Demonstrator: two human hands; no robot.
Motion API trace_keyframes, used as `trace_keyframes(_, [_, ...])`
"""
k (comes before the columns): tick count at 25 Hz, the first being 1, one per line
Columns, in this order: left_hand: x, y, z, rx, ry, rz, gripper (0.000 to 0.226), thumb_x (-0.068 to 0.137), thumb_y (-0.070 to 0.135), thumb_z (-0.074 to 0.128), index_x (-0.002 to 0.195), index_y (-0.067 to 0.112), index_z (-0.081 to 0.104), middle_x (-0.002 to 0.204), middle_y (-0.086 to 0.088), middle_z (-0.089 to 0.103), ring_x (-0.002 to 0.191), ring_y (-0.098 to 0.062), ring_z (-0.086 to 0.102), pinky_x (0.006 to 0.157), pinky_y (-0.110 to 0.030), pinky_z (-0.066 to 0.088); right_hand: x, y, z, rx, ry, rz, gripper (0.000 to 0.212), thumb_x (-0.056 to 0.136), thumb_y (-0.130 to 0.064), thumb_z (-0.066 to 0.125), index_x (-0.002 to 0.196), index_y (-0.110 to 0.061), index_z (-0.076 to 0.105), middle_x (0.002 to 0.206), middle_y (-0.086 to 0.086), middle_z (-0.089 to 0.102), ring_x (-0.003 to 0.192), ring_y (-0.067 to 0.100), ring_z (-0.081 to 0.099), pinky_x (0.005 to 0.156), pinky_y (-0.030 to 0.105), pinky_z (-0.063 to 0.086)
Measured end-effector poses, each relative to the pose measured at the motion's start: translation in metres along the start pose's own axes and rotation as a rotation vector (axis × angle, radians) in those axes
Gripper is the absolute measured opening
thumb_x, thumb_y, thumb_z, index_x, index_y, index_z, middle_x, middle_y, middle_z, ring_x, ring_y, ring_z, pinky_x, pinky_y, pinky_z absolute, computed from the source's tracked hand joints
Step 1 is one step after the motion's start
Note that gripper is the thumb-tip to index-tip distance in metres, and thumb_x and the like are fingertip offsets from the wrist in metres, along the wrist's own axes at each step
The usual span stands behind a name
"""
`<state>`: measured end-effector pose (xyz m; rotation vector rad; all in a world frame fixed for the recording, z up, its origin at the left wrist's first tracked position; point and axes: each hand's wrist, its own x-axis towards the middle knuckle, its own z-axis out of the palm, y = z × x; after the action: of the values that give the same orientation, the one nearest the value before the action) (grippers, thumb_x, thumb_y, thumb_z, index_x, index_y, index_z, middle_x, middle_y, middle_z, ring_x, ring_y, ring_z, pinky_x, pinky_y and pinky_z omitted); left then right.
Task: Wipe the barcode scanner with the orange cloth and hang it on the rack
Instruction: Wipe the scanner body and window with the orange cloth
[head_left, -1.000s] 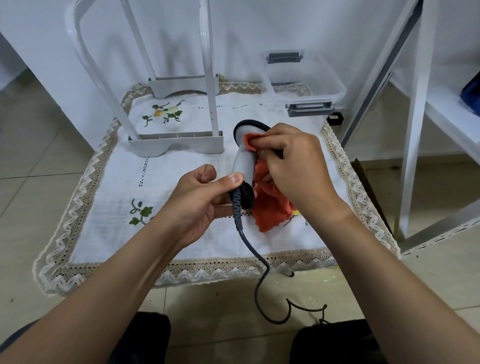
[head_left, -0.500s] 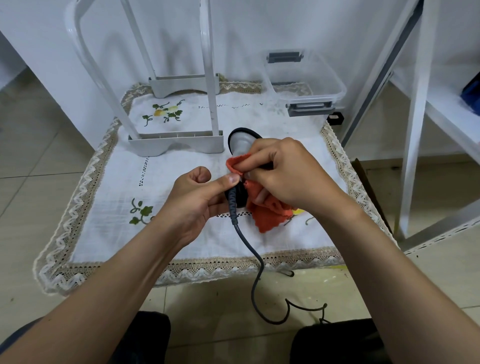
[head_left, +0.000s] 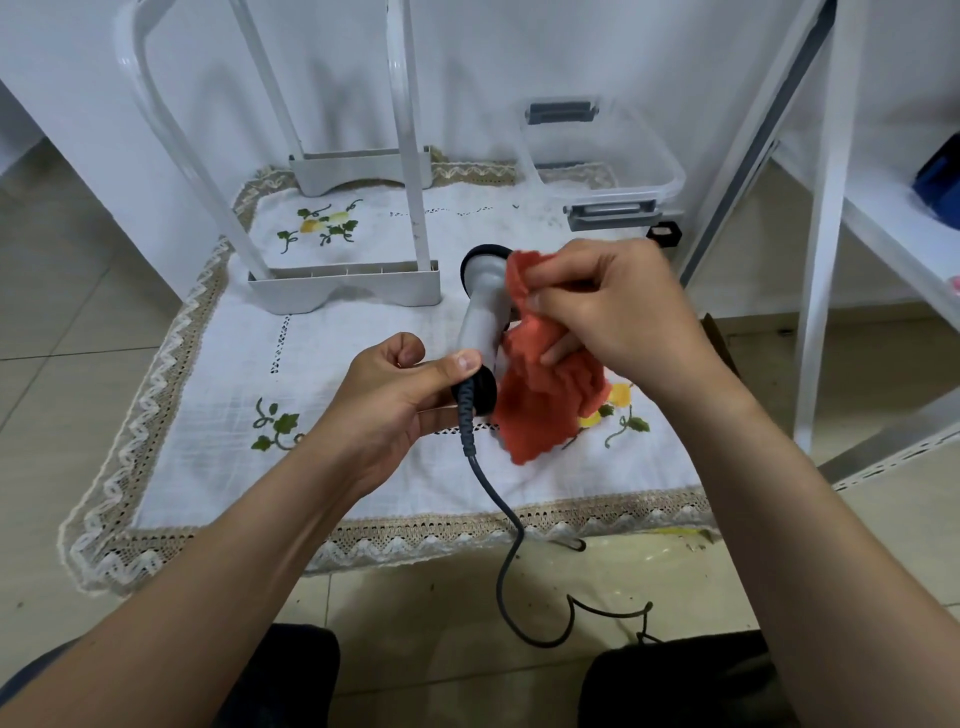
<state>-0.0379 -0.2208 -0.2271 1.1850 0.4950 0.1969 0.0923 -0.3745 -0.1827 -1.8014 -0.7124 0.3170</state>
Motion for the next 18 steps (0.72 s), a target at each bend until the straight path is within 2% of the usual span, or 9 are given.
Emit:
trace_keyframes(2, [-0.002, 0.000, 0.001, 0.013, -0.034, 0.003, 0.049, 0.073, 0.011, 0.078, 0.078, 0.022, 0.030, 0.101, -0.043, 0.068, 0.089, -0.046, 0.071, 0.056, -0.032, 0.057, 0.005, 0.007, 0.001, -0.205, 0.178, -0.141, 0.019, 0.093, -0.004, 0.073, 0.092, -0.021, 0.082, 0.096, 0.000, 0.070, 0.050, 0.018, 0.072, 0.051, 0.042, 0.061])
trace_keyframes(3, [-0.003, 0.000, 0.002, 0.015, -0.056, 0.004, 0.046, 0.072, 0.011, 0.077, 0.081, 0.021, 0.032, 0.093, -0.039, 0.071, 0.082, -0.042, 0.074, 0.055, -0.031, 0.057, 0.007, 0.010, 0.003, -0.302, 0.216, -0.210, 0.018, 0.093, -0.006, 0.072, 0.096, -0.020, 0.083, 0.098, 0.001, 0.070, 0.055, 0.021, 0.072, 0.057, 0.045, 0.061])
trace_keyframes(5, [-0.007, 0.002, 0.006, 0.021, -0.081, 0.003, 0.038, 0.071, 0.011, 0.074, 0.089, 0.017, 0.041, 0.074, -0.021, 0.076, 0.064, -0.030, 0.075, 0.052, -0.028, 0.056, 0.009, 0.017, 0.007, -0.453, 0.217, -0.311, 0.020, 0.091, -0.007, 0.068, 0.097, -0.018, 0.083, 0.098, 0.003, 0.070, 0.068, 0.027, 0.072, 0.067, 0.050, 0.060])
trace_keyframes(7, [-0.009, 0.002, 0.009, 0.040, -0.075, -0.001, 0.040, 0.071, 0.012, 0.074, 0.104, 0.012, 0.052, 0.070, -0.013, 0.076, 0.059, -0.024, 0.074, 0.052, -0.028, 0.056, 0.009, 0.018, 0.011, -0.529, 0.158, -0.318, 0.024, 0.089, -0.005, 0.064, 0.098, -0.018, 0.084, 0.099, 0.003, 0.070, 0.072, 0.027, 0.070, 0.072, 0.050, 0.060])
trace_keyframes(9, [-0.008, 0.003, 0.008, 0.054, -0.052, -0.007, 0.048, 0.070, 0.014, 0.075, 0.115, 0.009, 0.058, 0.073, -0.013, 0.077, 0.061, -0.024, 0.075, 0.054, -0.029, 0.058, 0.008, 0.016, 0.014, -0.487, 0.084, -0.259, 0.026, 0.091, -0.001, 0.064, 0.100, -0.017, 0.084, 0.103, 0.001, 0.071, 0.064, 0.016, 0.067, 0.071, 0.039, 0.061])
trace_keyframes(11, [-0.006, 0.003, 0.007, 0.038, -0.025, -0.010, 0.049, 0.069, 0.015, 0.076, 0.115, 0.009, 0.060, 0.076, -0.013, 0.078, 0.064, -0.023, 0.075, 0.056, -0.031, 0.059, 0.004, 0.013, 0.015, -0.363, 0.005, -0.212, 0.026, 0.093, 0.003, 0.065, 0.100, -0.013, 0.083, 0.104, -0.002, 0.071, 0.054, 0.004, 0.068, 0.061, 0.019, 0.057])
trace_keyframes(12, [-0.005, 0.003, 0.006, 0.027, -0.009, -0.010, 0.050, 0.068, 0.015, 0.076, 0.114, 0.010, 0.060, 0.076, -0.012, 0.078, 0.064, -0.023, 0.075, 0.057, -0.031, 0.060, 0.002, 0.010, 0.017, -0.311, -0.035, -0.198, 0.024, 0.093, 0.004, 0.065, 0.099, -0.012, 0.083, 0.104, -0.003, 0.071, 0.053, 0.000, 0.068, 0.057, 0.014, 0.055])
trace_keyframes(13, [-0.004, 0.003, 0.005, 0.019, 0.009, -0.007, 0.051, 0.067, 0.015, 0.076, 0.114, 0.010, 0.058, 0.077, -0.012, 0.078, 0.064, -0.023, 0.075, 0.056, -0.032, 0.060, 0.000, 0.008, 0.019, -0.264, -0.077, -0.182, 0.023, 0.093, 0.004, 0.066, 0.097, -0.011, 0.083, 0.103, -0.004, 0.071, 0.050, 0.002, 0.069, 0.054, 0.015, 0.055])
trace_keyframes(18, [-0.001, 0.002, -0.003, -0.025, 0.052, 0.001, 0.065, 0.065, 0.013, 0.078, 0.124, 0.004, 0.053, 0.077, -0.014, 0.078, 0.062, -0.024, 0.075, 0.054, -0.030, 0.058, -0.007, 0.003, 0.020, -0.051, -0.281, -0.091, 0.024, 0.091, 0.008, 0.068, 0.091, -0.012, 0.082, 0.094, -0.008, 0.071, 0.054, 0.034, 0.073, 0.049, 0.046, 0.062])
